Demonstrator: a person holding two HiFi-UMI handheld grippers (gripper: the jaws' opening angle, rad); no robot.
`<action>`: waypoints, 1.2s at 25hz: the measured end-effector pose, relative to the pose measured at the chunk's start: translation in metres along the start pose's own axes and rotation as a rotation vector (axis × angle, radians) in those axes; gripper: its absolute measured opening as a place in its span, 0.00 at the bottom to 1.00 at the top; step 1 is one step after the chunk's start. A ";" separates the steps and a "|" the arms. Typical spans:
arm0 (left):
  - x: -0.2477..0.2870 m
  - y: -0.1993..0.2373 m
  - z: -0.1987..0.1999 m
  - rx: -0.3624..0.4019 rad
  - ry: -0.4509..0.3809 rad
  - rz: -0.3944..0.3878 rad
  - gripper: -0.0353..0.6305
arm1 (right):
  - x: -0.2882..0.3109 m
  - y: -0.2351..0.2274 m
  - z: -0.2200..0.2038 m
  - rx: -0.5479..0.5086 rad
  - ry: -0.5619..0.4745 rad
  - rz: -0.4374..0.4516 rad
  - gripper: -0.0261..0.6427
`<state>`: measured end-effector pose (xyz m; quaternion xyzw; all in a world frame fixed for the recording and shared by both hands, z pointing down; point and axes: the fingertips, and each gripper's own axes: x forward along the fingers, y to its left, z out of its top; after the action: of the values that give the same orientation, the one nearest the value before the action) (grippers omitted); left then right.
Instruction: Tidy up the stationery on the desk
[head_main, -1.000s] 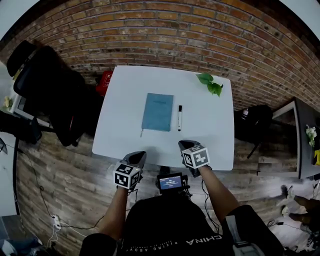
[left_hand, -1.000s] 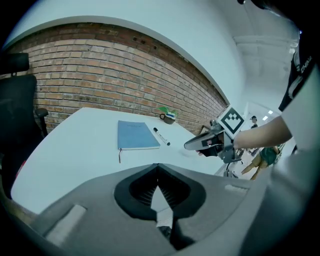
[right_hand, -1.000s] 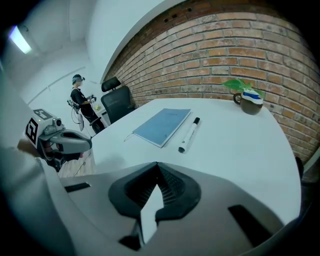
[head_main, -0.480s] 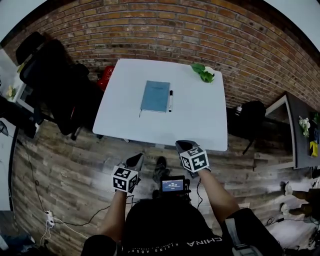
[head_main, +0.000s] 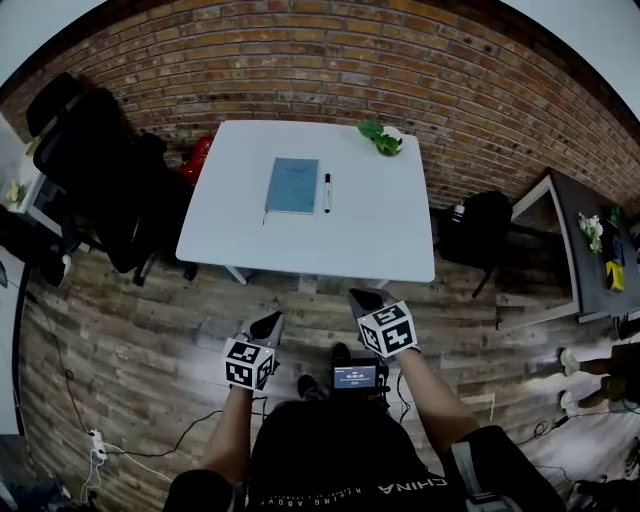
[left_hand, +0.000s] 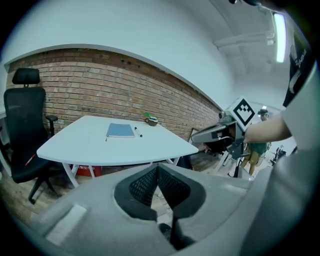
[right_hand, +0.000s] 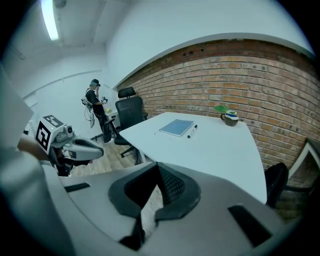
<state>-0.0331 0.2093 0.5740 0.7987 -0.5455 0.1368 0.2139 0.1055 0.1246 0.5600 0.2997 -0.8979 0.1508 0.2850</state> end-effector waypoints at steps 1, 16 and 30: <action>0.000 -0.002 0.002 0.005 -0.004 0.004 0.07 | -0.004 -0.001 0.001 -0.001 -0.007 -0.002 0.05; 0.022 -0.060 0.019 0.038 -0.029 0.032 0.07 | -0.039 -0.019 -0.004 -0.047 -0.051 0.042 0.05; 0.023 -0.071 0.036 0.068 -0.053 0.067 0.07 | -0.048 -0.026 0.002 -0.086 -0.070 0.067 0.05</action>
<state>0.0408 0.1947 0.5393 0.7901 -0.5724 0.1414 0.1673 0.1527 0.1252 0.5323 0.2622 -0.9225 0.1108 0.2608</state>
